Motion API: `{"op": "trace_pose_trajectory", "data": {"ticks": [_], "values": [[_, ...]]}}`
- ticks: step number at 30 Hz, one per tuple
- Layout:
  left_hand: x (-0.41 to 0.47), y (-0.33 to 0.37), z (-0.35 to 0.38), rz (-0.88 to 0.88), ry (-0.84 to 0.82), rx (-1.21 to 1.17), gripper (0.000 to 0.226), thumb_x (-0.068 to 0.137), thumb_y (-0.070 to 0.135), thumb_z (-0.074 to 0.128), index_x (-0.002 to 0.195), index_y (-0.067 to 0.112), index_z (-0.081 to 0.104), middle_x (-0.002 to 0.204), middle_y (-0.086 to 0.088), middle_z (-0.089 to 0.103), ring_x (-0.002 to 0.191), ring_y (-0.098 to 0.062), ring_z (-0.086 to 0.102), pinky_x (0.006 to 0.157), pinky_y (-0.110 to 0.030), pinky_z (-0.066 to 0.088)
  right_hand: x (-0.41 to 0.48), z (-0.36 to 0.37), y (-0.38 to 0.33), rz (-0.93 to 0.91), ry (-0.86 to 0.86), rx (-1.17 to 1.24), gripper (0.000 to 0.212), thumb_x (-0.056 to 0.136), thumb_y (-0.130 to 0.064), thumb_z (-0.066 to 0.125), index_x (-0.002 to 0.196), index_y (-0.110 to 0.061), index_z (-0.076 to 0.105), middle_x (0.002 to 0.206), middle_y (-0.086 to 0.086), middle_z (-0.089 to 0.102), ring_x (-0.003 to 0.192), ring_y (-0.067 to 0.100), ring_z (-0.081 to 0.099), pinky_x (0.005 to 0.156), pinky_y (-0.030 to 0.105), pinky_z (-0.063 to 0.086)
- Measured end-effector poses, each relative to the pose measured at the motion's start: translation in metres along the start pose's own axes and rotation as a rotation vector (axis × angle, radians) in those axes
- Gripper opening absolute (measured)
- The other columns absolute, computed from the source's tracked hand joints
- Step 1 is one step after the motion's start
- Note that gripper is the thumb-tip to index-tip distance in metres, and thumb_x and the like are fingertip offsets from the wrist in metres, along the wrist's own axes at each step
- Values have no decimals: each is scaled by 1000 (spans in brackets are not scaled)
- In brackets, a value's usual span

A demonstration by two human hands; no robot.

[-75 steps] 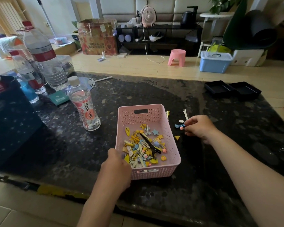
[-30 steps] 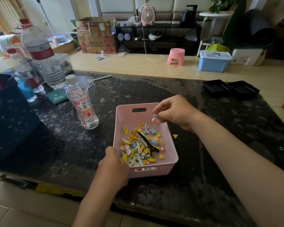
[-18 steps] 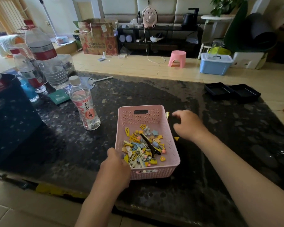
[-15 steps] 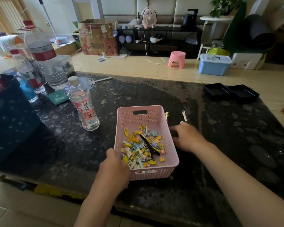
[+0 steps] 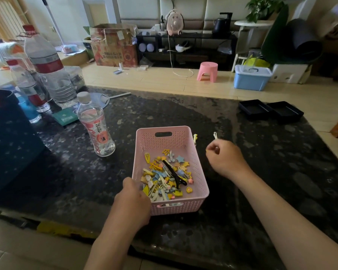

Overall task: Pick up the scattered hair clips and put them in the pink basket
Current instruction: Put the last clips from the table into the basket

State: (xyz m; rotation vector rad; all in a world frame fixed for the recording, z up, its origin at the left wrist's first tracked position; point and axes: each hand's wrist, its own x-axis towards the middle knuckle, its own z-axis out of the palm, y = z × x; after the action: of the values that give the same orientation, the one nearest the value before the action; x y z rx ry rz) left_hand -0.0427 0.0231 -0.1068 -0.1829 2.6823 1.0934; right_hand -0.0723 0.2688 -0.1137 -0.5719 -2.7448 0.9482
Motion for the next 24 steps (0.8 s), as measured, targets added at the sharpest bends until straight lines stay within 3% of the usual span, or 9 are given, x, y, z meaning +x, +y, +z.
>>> {"op": "trace_pose_trajectory", "data": {"ticks": [2, 5, 7, 9, 12, 14, 17, 20, 24], "values": [[-3, 3, -2, -72, -20, -31, 4, 95, 18, 39, 91, 18, 39, 93, -9, 55, 73, -28, 64, 60, -44, 60, -6, -8, -19, -82, 45, 70, 13, 93, -19, 56, 86, -22, 66, 77, -5, 65, 74, 12, 64, 68, 36, 57], [-5, 5, -2, -96, -16, -51, 13, 94, 15, 40, 82, 18, 35, 98, -15, 54, 77, -32, 63, 59, -44, 60, -18, -14, -46, -247, -24, 135, 15, 95, -17, 54, 95, -20, 69, 78, -10, 65, 69, 6, 62, 58, 22, 50], [-4, 4, -2, -92, -26, -55, 10, 93, 12, 42, 87, 15, 36, 97, -16, 53, 80, -34, 62, 63, -47, 60, -23, -11, -54, -334, -150, 148, 21, 95, -15, 55, 107, -20, 72, 86, -13, 64, 74, 2, 62, 61, 14, 48], [-4, 4, -2, -93, -30, -60, 9, 94, 11, 41, 88, 15, 36, 97, -16, 52, 78, -34, 63, 60, -46, 60, -19, -4, -49, -344, -154, 155, 26, 94, -12, 56, 113, -20, 71, 96, -9, 61, 80, 1, 58, 66, 11, 45], [-3, 4, -2, -85, -34, -53, 9, 93, 15, 44, 88, 16, 37, 94, -15, 55, 74, -33, 65, 57, -47, 60, 1, 2, -28, -203, 31, 120, 26, 92, -10, 55, 115, -19, 66, 109, 1, 59, 91, 6, 58, 73, 16, 45], [-3, 2, -2, -93, -32, -89, 11, 95, 18, 41, 85, 18, 37, 96, -14, 56, 72, -32, 66, 52, -46, 60, 23, 7, -4, -38, 57, 1, 36, 89, -13, 58, 126, -15, 60, 123, 10, 56, 109, 24, 59, 88, 30, 49], [1, 1, -1, -102, -37, -110, 12, 96, 21, 39, 84, 20, 37, 100, -11, 56, 76, -31, 66, 55, -47, 61, 52, 12, 31, 145, -62, -213, 60, 85, -26, 61, 142, -14, 45, 136, 23, 48, 124, 41, 50, 105, 41, 43], [1, 1, 0, -115, -44, -114, 13, 95, 19, 37, 82, 19, 35, 100, -13, 55, 79, -34, 65, 58, -47, 61, 69, 16, 47, 188, -167, -308, 78, 89, -36, 63, 155, -23, 23, 150, 21, 34, 136, 41, 40, 111, 44, 38], [2, 2, 1, -122, -35, -115, 16, 95, 16, 36, 79, 19, 33, 98, -13, 55, 78, -31, 63, 52, -40, 58, 89, 27, 52, 199, -247, -337, 74, 98, -38, 50, 158, -31, 8, 165, 14, 12, 150, 37, 17, 119, 46, 23]]}}
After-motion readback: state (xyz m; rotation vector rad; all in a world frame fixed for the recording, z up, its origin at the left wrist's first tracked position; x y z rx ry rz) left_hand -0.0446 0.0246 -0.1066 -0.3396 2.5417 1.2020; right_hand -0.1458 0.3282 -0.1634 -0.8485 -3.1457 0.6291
